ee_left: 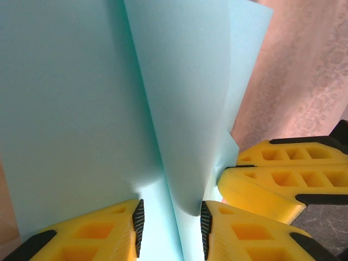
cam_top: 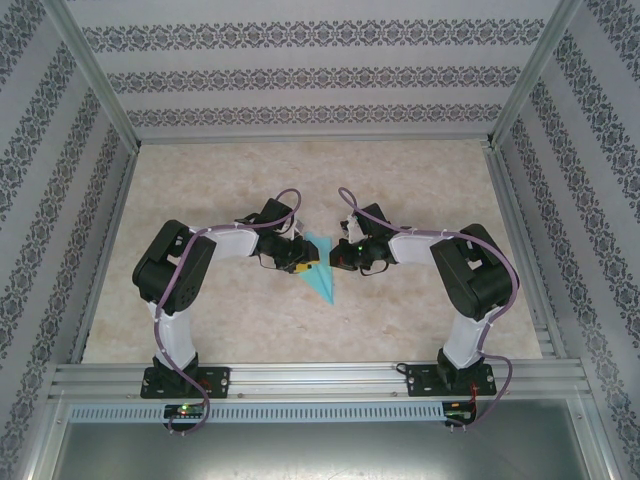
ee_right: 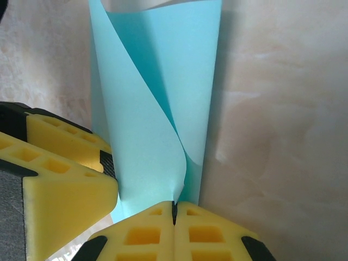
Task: Fold a paper plane with a square sheet of paper (fold left side to right side)
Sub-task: Fourth fold the wing at the center of the table.
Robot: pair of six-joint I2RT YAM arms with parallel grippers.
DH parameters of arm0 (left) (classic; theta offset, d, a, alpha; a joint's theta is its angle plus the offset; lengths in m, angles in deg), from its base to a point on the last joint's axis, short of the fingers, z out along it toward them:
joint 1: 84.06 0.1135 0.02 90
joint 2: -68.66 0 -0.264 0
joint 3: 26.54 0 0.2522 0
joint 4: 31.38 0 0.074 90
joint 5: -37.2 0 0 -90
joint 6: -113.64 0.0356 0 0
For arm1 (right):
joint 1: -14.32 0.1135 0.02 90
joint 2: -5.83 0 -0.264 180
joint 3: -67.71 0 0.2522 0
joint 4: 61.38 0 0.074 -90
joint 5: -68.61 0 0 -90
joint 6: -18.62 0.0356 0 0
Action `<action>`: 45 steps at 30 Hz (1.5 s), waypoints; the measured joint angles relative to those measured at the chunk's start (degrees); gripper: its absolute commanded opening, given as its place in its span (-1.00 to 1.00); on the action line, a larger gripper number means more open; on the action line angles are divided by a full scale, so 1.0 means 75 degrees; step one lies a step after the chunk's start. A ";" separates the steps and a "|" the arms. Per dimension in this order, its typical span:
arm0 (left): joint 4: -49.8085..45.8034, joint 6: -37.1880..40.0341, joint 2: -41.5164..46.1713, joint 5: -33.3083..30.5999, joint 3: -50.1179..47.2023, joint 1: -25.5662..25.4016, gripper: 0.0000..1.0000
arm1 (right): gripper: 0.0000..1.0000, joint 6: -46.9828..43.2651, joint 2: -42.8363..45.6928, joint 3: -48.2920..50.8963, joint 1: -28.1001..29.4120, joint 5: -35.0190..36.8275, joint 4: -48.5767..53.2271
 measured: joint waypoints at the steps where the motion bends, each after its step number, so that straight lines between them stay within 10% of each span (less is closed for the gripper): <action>1: 0.0000 0.0000 0.0000 0.0000 0.0000 0.0000 -0.26 | -0.93 -0.0006 0.0000 -0.0009 0.0000 0.0000 0.0009; 45: -0.1550 0.0673 0.0656 -0.0431 0.1151 0.0003 -0.29 | -0.93 -0.0382 -0.0318 -0.0548 0.0073 0.0309 0.0799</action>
